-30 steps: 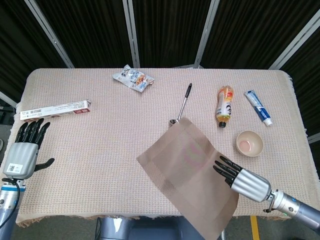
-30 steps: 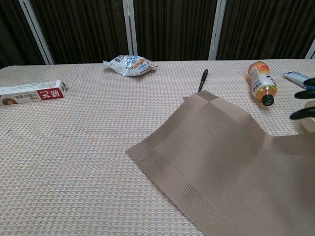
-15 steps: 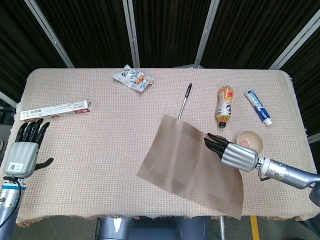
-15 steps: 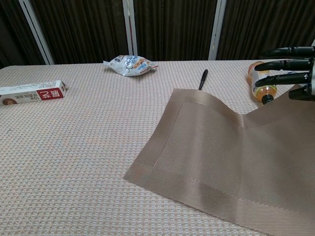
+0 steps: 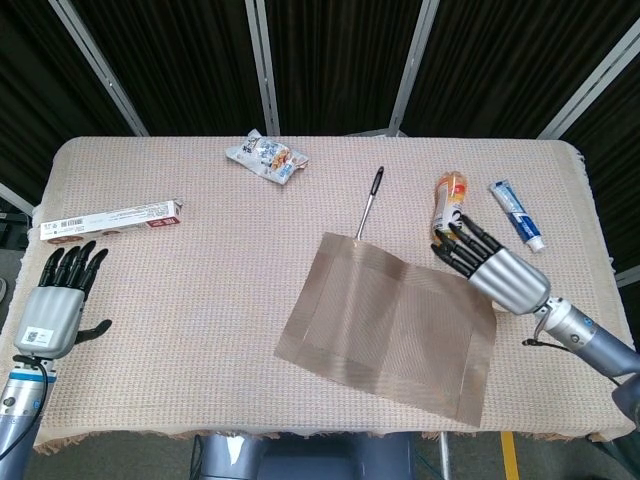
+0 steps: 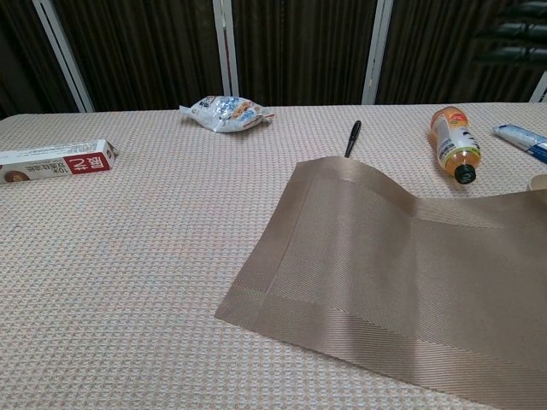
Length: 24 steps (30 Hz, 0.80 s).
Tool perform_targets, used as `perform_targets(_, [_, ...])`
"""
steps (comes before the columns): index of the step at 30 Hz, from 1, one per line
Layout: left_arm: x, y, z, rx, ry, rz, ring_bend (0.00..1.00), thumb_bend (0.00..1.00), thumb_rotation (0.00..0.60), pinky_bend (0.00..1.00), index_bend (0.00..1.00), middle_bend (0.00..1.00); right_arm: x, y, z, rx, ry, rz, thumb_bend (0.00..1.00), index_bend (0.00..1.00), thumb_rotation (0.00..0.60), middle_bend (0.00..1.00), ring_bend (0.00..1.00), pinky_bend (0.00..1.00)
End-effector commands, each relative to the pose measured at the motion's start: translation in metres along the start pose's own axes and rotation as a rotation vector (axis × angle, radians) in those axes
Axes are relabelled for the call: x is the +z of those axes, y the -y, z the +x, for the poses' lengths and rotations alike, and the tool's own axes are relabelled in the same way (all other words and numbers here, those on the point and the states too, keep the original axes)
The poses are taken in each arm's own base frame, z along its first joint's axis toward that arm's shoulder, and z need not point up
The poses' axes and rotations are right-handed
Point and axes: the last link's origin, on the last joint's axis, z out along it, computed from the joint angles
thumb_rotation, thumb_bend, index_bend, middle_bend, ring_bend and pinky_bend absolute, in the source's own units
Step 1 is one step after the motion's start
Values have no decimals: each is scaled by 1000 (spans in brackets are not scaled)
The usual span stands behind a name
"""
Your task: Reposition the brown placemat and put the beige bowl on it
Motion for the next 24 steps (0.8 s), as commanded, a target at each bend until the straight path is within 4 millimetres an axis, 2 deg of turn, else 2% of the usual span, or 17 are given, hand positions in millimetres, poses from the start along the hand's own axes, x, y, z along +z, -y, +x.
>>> perform_targets(1, [4,-4,-4,12,7,-38,0,0,600,0,0,0,-33,-13,6,297,35,-312,0,0,600,0,0,0])
perform_targets(5, [23,-21,-15,51,20,-170,0,0,600,0,0,0,-59,-10,18,564,109,-494,0,0,600,0,0,0])
perform_targets(9, [48,-42,-31,57,25,-329,0,0,600,0,52,0,-79,-1,35,684,188,-584,0,0,600,0,0,0])
perform_targets(12, [60,-59,-44,47,51,-422,0,0,600,0,124,0,-89,10,43,744,226,-628,0,0,600,0,0,0])
perform_targets(18, [74,-102,-73,3,106,-569,0,0,600,0,225,0,-100,40,61,851,268,-689,0,0,600,0,0,0])
perform_targets(24, [78,-135,-89,9,122,-663,0,26,600,0,291,0,-104,59,64,862,313,-710,0,0,600,0,0,0])
